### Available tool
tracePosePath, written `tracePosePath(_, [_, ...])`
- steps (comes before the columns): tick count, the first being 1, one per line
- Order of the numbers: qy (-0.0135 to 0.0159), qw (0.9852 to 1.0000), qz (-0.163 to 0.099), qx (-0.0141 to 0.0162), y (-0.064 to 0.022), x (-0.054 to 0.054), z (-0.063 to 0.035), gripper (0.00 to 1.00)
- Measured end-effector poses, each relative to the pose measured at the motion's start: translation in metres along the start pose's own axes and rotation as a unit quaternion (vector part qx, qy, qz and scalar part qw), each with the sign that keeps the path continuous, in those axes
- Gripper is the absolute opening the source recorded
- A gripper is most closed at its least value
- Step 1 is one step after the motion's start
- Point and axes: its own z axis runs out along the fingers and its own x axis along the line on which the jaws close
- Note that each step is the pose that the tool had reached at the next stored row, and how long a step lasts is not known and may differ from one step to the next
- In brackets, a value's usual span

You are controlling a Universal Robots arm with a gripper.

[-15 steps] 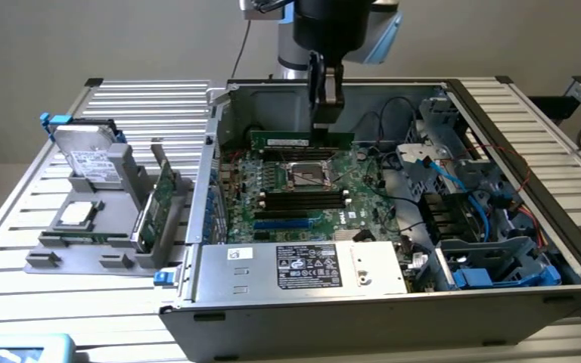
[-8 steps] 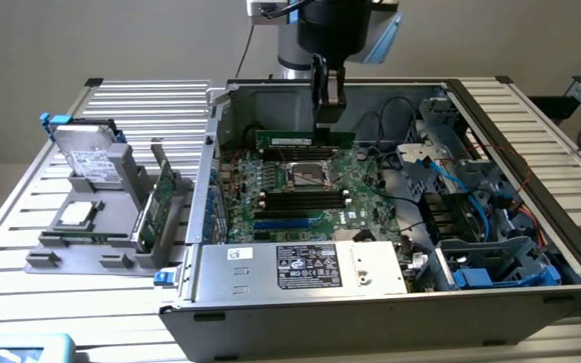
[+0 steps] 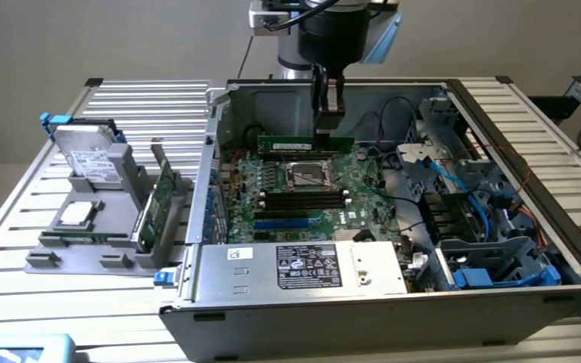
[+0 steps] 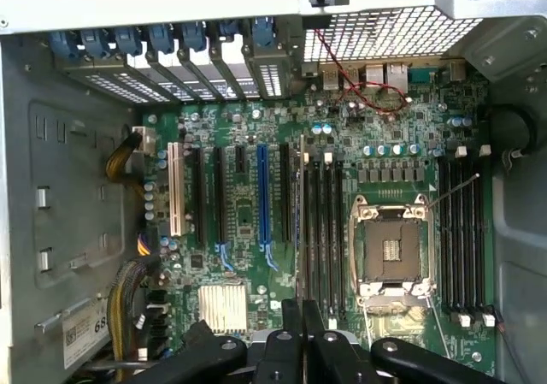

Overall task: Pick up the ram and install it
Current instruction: 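Pick up the ram and move it above insertion slot, then insert the ram into the slot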

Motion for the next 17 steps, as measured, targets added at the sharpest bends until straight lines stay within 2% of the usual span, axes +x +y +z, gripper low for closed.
tracePosePath(5, [0.0000, 1.0000, -0.001, 0.0001, -0.0006, -0.0032, 0.0069, 0.13])
tracePosePath(17, [0.0000, 1.0000, -0.001, 0.0001, -0.0006, -0.0032, 0.0070, 0.13])
